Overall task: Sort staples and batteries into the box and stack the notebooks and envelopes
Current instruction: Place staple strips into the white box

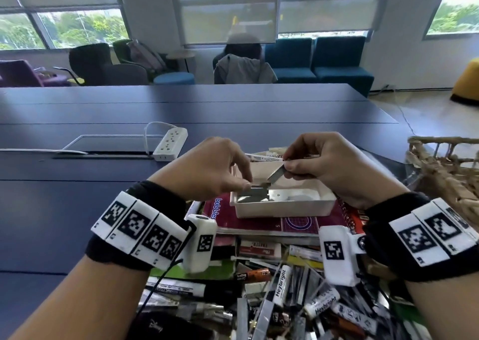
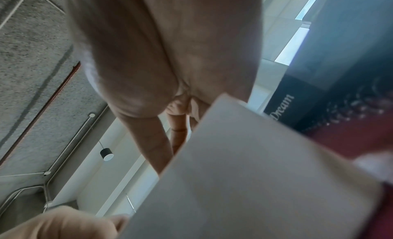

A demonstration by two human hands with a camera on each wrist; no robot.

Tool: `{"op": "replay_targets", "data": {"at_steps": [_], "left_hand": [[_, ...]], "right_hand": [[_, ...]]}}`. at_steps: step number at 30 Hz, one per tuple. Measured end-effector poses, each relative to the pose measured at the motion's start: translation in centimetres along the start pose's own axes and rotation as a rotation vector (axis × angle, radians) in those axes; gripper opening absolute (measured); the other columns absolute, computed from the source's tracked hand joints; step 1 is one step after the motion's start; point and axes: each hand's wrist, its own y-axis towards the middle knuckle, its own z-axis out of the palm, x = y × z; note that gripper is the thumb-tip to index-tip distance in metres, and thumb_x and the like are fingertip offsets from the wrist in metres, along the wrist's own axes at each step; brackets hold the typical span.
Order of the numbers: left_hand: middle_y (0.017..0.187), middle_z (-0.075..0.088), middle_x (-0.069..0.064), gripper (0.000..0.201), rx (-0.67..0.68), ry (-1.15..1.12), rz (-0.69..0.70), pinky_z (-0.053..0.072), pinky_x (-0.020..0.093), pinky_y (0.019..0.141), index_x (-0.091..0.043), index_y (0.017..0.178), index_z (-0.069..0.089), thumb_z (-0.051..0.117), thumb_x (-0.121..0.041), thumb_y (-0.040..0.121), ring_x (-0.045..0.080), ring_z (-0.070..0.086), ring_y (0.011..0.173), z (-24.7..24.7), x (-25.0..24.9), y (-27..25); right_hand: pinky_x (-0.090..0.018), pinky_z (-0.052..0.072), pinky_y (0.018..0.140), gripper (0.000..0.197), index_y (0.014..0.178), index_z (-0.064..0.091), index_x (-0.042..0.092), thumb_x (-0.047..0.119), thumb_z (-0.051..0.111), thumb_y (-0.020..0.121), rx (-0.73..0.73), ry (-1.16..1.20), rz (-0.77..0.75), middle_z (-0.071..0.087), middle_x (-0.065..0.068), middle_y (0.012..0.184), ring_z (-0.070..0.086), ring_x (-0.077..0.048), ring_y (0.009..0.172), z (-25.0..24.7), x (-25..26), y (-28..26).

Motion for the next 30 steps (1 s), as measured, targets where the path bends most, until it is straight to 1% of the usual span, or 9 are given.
{"op": "replay_targets", "data": {"at_steps": [6, 9, 11, 13, 17, 22, 24, 26, 30], "left_hand": [[0.089, 0.069, -0.005, 0.009, 0.032, 0.027, -0.027, 0.044, 0.017, 0.066, -0.027, 0.078, 0.080, 0.076, -0.026, 0.086, 0.004, 0.059, 0.079, 0.1, 0.0, 0.2], [0.089, 0.068, -0.007, 0.007, 0.014, 0.035, -0.015, 0.040, 0.017, 0.065, -0.030, 0.093, 0.078, 0.075, -0.029, 0.087, 0.002, 0.058, 0.080, 0.2, 0.0, 0.3], [0.096, 0.065, -0.012, 0.020, 0.012, 0.046, -0.011, 0.041, 0.013, 0.069, -0.032, 0.109, 0.073, 0.074, -0.032, 0.089, 0.000, 0.057, 0.081, 0.3, 0.1, 0.3], [0.099, 0.063, -0.012, 0.027, 0.001, 0.050, -0.008, 0.039, 0.008, 0.068, -0.028, 0.118, 0.070, 0.073, -0.030, 0.090, -0.001, 0.055, 0.079, 0.5, 0.2, 0.4], [0.094, 0.060, -0.013, 0.021, -0.016, 0.050, -0.010, 0.037, 0.007, 0.067, -0.023, 0.112, 0.073, 0.071, -0.024, 0.091, -0.002, 0.053, 0.076, 0.9, 0.4, 0.6], [0.086, 0.059, -0.016, 0.014, -0.037, 0.045, -0.025, 0.036, 0.007, 0.065, -0.021, 0.102, 0.076, 0.071, -0.022, 0.089, -0.005, 0.054, 0.074, 1.1, 0.6, 0.8], [0.085, 0.057, -0.017, 0.013, -0.031, 0.044, -0.020, 0.037, 0.011, 0.067, -0.022, 0.101, 0.076, 0.071, -0.024, 0.089, -0.004, 0.054, 0.075, 1.2, 0.7, 0.8], [0.088, 0.058, -0.014, 0.013, -0.017, 0.038, -0.020, 0.042, 0.020, 0.073, -0.023, 0.100, 0.076, 0.073, -0.028, 0.089, -0.002, 0.054, 0.078, 1.2, 0.6, 0.8], [0.090, 0.062, -0.012, 0.009, -0.007, 0.039, -0.030, 0.051, 0.033, 0.079, -0.023, 0.094, 0.077, 0.072, -0.028, 0.088, 0.008, 0.059, 0.082, 1.2, 0.4, 0.8]], "right_hand": [[-0.018, 0.058, 0.065, 0.009, 0.096, 0.067, -0.009, -0.011, 0.071, 0.087, 0.014, -0.027, 0.007, 0.071, -0.018, 0.082, 0.070, -0.013, 0.066, -0.1, 0.0, -0.1], [-0.019, 0.058, 0.066, 0.009, 0.096, 0.067, -0.008, -0.010, 0.070, 0.088, 0.005, -0.033, 0.009, 0.071, -0.017, 0.082, 0.071, -0.015, 0.068, -0.2, 0.0, 0.0], [-0.019, 0.058, 0.066, 0.010, 0.097, 0.069, -0.004, -0.009, 0.071, 0.089, 0.000, -0.051, 0.013, 0.071, -0.017, 0.083, 0.071, -0.016, 0.069, -0.2, -0.1, 0.0], [-0.021, 0.058, 0.068, 0.010, 0.097, 0.071, 0.001, -0.006, 0.072, 0.089, 0.006, -0.106, 0.009, 0.071, -0.019, 0.084, 0.069, -0.016, 0.069, -0.2, -0.1, 0.0], [-0.030, 0.055, 0.072, 0.009, 0.092, 0.075, 0.006, -0.002, 0.075, 0.088, 0.019, -0.186, -0.011, 0.072, -0.022, 0.086, 0.063, -0.018, 0.070, 0.1, 0.1, -0.2], [-0.043, 0.057, 0.078, 0.009, 0.087, 0.076, 0.010, 0.005, 0.082, 0.084, 0.017, -0.237, -0.012, 0.074, -0.016, 0.079, 0.066, -0.020, 0.070, 0.6, 0.1, 0.1], [-0.041, 0.056, 0.076, 0.009, 0.086, 0.075, 0.009, 0.006, 0.083, 0.082, 0.028, -0.255, -0.004, 0.074, -0.015, 0.076, 0.066, -0.019, 0.068, 1.0, 0.3, 0.2], [-0.035, 0.054, 0.072, 0.009, 0.083, 0.075, 0.008, 0.006, 0.083, 0.082, 0.032, -0.288, -0.007, 0.072, -0.013, 0.074, 0.063, -0.015, 0.065, 1.6, 0.4, 0.4], [-0.035, 0.053, 0.067, 0.008, 0.081, 0.076, 0.008, 0.008, 0.084, 0.082, 0.070, -0.379, 0.009, 0.074, -0.017, 0.081, 0.062, -0.015, 0.066, 2.9, 0.3, 0.8]]}}
